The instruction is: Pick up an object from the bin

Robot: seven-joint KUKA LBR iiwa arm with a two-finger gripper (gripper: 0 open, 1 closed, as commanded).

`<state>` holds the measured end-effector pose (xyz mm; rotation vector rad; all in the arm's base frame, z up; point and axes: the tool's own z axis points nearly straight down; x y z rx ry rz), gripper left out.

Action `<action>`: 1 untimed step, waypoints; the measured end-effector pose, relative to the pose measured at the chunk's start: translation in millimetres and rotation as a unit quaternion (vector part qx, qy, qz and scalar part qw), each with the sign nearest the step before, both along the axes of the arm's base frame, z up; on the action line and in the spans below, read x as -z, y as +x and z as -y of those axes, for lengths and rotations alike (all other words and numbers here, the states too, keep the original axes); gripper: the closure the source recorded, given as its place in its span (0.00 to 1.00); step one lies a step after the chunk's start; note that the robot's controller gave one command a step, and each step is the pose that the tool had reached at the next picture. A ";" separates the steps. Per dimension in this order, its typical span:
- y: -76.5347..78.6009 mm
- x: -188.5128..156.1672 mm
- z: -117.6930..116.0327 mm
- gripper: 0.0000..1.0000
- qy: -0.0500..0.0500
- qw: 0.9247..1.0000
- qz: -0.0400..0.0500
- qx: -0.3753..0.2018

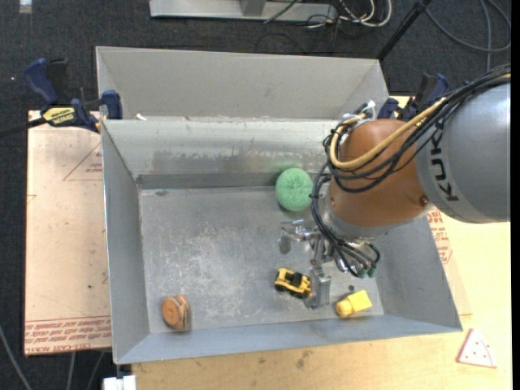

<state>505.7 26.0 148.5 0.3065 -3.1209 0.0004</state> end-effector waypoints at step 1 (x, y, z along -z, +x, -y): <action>-11.6 20.1 11.1 0.00 0.001 0.997 0.004 -0.075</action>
Offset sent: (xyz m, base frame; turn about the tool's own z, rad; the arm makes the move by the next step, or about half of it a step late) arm 0.0070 -0.0226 -0.0549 -0.2635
